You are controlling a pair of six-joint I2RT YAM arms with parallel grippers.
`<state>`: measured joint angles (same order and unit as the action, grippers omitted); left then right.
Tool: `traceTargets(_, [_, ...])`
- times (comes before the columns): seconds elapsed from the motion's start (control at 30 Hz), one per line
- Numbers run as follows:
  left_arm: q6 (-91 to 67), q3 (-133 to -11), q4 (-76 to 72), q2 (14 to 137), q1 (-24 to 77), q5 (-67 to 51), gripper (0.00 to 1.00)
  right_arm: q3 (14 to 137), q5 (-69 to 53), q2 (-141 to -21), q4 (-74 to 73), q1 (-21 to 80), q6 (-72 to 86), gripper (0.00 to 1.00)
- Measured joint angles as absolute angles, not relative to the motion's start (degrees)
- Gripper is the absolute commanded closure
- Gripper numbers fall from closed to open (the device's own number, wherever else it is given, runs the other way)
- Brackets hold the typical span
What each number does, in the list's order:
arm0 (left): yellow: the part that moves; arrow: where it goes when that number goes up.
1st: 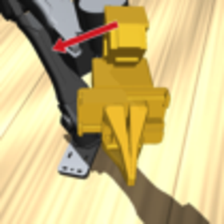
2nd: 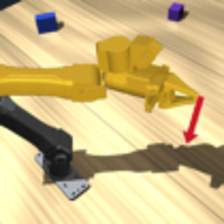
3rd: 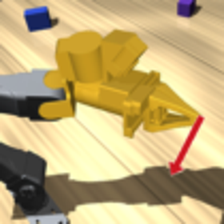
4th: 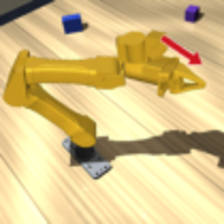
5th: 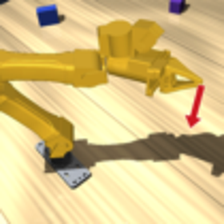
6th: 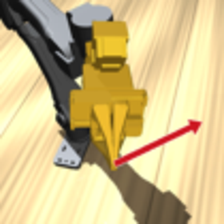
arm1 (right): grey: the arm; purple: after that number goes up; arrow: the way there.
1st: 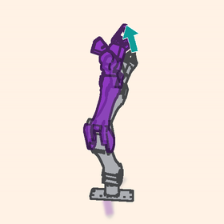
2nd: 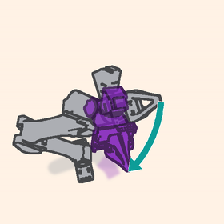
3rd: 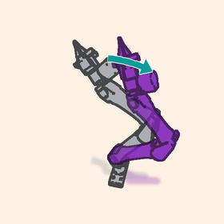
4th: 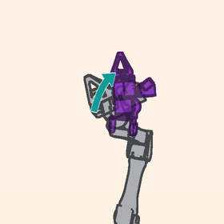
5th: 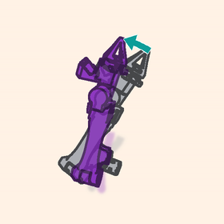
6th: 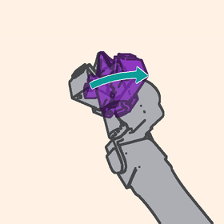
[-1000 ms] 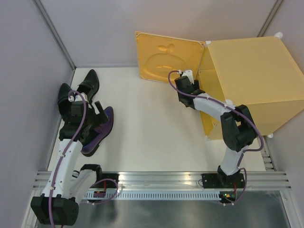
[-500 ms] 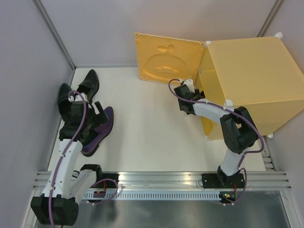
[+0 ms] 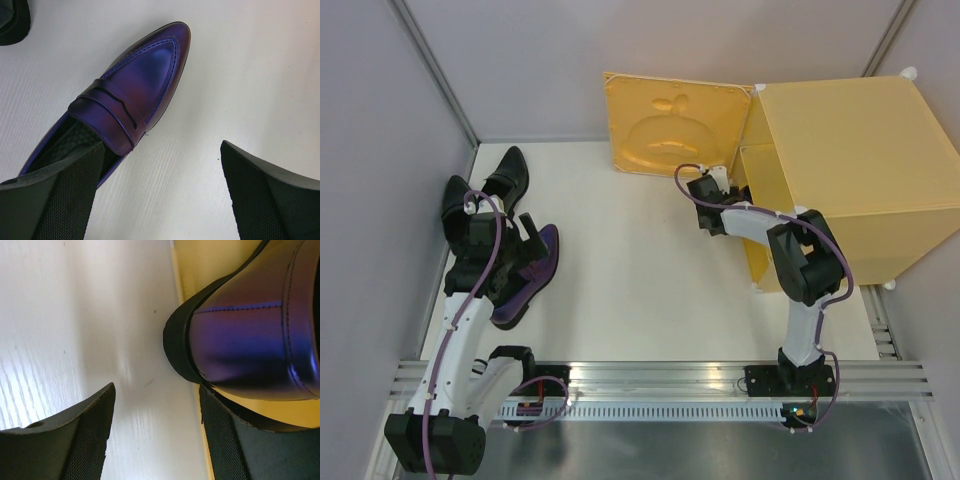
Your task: Place and organize the shoes in the shoe cabinet
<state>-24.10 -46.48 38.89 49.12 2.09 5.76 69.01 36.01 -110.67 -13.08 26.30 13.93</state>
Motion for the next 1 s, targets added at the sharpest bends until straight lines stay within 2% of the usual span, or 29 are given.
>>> traceTargets(0.43, [-24.1, -46.48, 38.89, 49.15, 2.09, 5.89, 0.0, 76.05, 36.23, -116.01, -8.12, 24.08, 13.28, 0.28])
traceTargets(1.0, [-24.08, -46.48, 38.89, 49.15, 2.09, 5.91, 0.0, 82.06, 38.17, -118.76, -11.62, 21.91, 14.63, 0.28])
